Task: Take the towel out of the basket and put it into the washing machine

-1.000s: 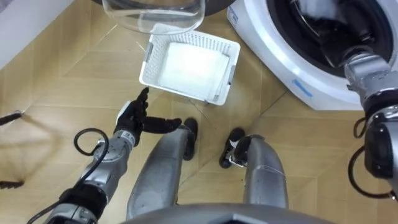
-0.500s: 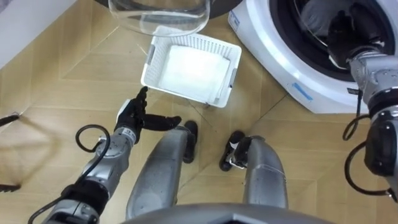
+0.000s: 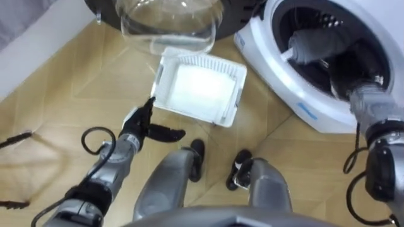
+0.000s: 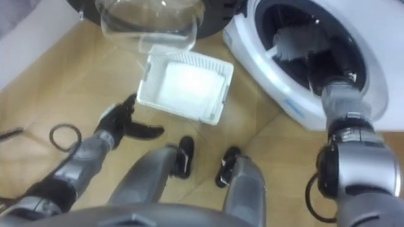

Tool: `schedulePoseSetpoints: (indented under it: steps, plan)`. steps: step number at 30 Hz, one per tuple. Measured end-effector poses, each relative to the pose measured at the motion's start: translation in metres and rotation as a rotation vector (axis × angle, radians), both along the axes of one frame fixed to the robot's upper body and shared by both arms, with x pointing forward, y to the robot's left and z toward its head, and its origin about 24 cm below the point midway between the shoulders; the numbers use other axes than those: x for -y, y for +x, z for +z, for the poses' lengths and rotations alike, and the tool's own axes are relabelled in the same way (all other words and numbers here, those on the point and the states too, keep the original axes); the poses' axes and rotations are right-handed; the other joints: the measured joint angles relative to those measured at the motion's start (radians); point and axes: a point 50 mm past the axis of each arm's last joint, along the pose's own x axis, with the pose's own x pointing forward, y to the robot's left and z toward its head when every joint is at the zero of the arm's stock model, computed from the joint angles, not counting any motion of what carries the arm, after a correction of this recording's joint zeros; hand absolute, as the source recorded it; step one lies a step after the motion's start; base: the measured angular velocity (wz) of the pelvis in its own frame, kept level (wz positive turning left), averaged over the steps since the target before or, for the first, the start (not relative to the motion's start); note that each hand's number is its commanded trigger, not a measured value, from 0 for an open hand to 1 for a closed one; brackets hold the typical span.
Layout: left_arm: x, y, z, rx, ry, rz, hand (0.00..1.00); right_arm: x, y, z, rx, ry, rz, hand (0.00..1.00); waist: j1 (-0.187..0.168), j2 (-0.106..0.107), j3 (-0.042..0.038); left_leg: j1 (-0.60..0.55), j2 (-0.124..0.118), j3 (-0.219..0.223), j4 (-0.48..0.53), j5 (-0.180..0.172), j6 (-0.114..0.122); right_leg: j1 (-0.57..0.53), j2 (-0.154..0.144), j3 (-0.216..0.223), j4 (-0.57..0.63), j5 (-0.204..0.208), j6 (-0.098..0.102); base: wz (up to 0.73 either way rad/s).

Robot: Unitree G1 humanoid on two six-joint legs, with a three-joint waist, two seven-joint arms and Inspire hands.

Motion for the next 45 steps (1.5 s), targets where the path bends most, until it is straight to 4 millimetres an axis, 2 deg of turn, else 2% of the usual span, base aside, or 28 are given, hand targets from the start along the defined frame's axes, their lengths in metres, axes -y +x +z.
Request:
schedulePoseSetpoints:
  steps: [3,5,6,8,9,11,12,14,16,20,23,25,30,32,33,35,45]
  plan:
    - [-0.012,-0.011,-0.007,-0.038,0.035,0.035,0.0,-0.004,-0.023,-0.021,-0.038,0.004,-0.015,0.0,-0.005,0.003,-0.0015,0.07,0.003,-0.003,-0.041,0.002,-0.002,0.074,0.017,-0.001,-0.054,0.006,0.008,-0.02]
    - [-0.02,-0.022,-0.014,-0.082,0.053,0.058,0.0,-0.006,-0.048,-0.04,-0.1,0.006,-0.024,0.0,-0.005,0.004,-0.0032,0.125,0.005,-0.001,-0.084,0.002,-0.004,0.129,0.028,-0.001,-0.105,0.011,0.012,-0.07]
    - [-0.027,-0.033,-0.019,-0.11,0.065,0.091,0.0,-0.008,-0.068,-0.052,-0.137,-0.004,-0.01,0.0,-0.007,0.004,-0.0089,0.159,0.006,-0.001,-0.115,0.002,-0.007,0.161,0.036,0.0,-0.137,0.016,0.015,-0.08]
    - [-0.041,-0.058,-0.026,-0.153,0.098,0.162,0.0,-0.015,-0.107,-0.074,-0.238,-0.033,0.041,0.0,-0.012,0.003,-0.0105,0.228,0.007,0.004,-0.172,0.003,-0.01,0.222,0.046,0.002,-0.186,0.022,0.023,-0.13]
    - [-0.044,-0.065,-0.027,-0.163,0.101,0.181,0.0,-0.017,-0.119,-0.08,-0.274,-0.041,0.05,0.0,-0.011,0.001,-0.0114,0.243,0.007,0.007,-0.18,0.003,-0.01,0.237,0.049,0.006,-0.198,0.023,0.024,-0.16]
    - [-0.052,-0.087,-0.032,-0.198,0.119,0.25,0.0,-0.024,-0.163,-0.097,-0.413,-0.08,0.141,0.0,-0.02,-0.004,-0.0157,0.288,0.006,0.008,-0.19,0.003,-0.01,0.296,0.055,0.015,-0.245,0.026,0.03,-0.12]
    - [-0.054,-0.094,-0.033,-0.209,0.125,0.268,0.0,-0.027,-0.172,-0.1,-0.444,-0.085,0.161,0.0,-0.026,-0.005,-0.0161,0.302,0.005,0.008,-0.192,0.003,-0.01,0.314,0.056,0.016,-0.256,0.027,0.031,-0.14]
    - [-0.06,-0.113,-0.038,-0.254,0.156,0.313,0.0,-0.034,-0.2,-0.108,-0.581,-0.153,0.341,0.0,-0.032,-0.012,-0.0286,0.358,0.006,0.011,-0.221,0.003,-0.01,0.367,0.063,0.03,-0.294,0.032,0.035,-0.24]
    - [-0.061,-0.119,-0.039,-0.267,0.18,0.3,0.0,-0.038,-0.213,-0.112,-0.669,-0.221,0.51,0.0,-0.042,-0.014,-0.0339,0.383,0.007,0.009,-0.229,0.002,-0.012,0.4,0.068,0.028,-0.317,0.036,0.035,-0.06]
    - [-0.063,-0.129,-0.04,-0.264,0.208,0.323,0.0,-0.046,-0.218,-0.114,-0.762,-0.373,0.837,0.0,-0.057,-0.017,-0.0377,0.466,0.008,0.014,-0.27,0.0,-0.015,0.474,0.075,0.031,-0.35,0.037,0.035,-0.05]
    - [-0.064,-0.139,-0.044,-0.304,0.229,0.347,0.0,-0.054,-0.219,-0.117,-0.792,-0.436,0.985,0.0,-0.061,-0.016,-0.0378,0.515,0.012,0.022,-0.296,-0.001,-0.017,0.512,0.081,0.033,-0.358,0.037,0.035,-0.02]
    - [-0.062,-0.148,-0.048,-0.341,0.232,0.368,0.0,-0.061,-0.218,-0.119,-0.794,-0.47,1.067,0.0,-0.06,-0.013,-0.0379,0.544,0.019,0.022,-0.314,-0.01,-0.03,0.529,0.089,0.034,-0.365,0.037,0.035,0.0]
    - [-0.058,-0.163,-0.051,-0.397,0.252,0.4,0.0,-0.065,-0.221,-0.121,-0.832,-0.494,1.129,0.0,-0.058,-0.011,-0.0362,0.57,0.023,0.022,-0.32,-0.014,-0.031,0.55,0.095,0.043,-0.364,0.042,0.033,-0.04]
    - [-0.057,-0.173,-0.054,-0.439,0.252,0.445,0.0,-0.069,-0.226,-0.123,-0.86,-0.476,1.137,0.0,-0.057,-0.015,-0.0327,0.581,0.026,0.024,-0.322,-0.017,-0.033,0.563,0.1,0.057,-0.363,0.043,0.031,-0.12]
    - [-0.057,-0.175,-0.054,-0.446,0.254,0.455,0.0,-0.07,-0.227,-0.123,-0.863,-0.471,1.134,0.0,-0.057,-0.009,-0.0364,0.583,0.026,0.023,-0.321,-0.018,-0.034,0.567,0.101,0.059,-0.364,0.043,0.03,-0.07]
    - [-0.057,-0.182,-0.055,-0.481,0.254,0.472,0.0,-0.071,-0.229,-0.124,-0.867,-0.461,1.124,0.0,-0.062,-0.013,-0.0319,0.596,0.029,0.023,-0.32,-0.019,-0.036,0.582,0.105,0.062,-0.365,0.044,0.028,-0.04]
    - [-0.056,-0.181,-0.057,-0.518,0.272,0.442,0.0,-0.073,-0.231,-0.124,-0.858,-0.433,1.138,0.0,-0.076,-0.016,-0.0303,0.607,0.036,0.023,-0.316,-0.023,-0.041,0.597,0.111,0.063,-0.367,0.045,0.027,0.0]
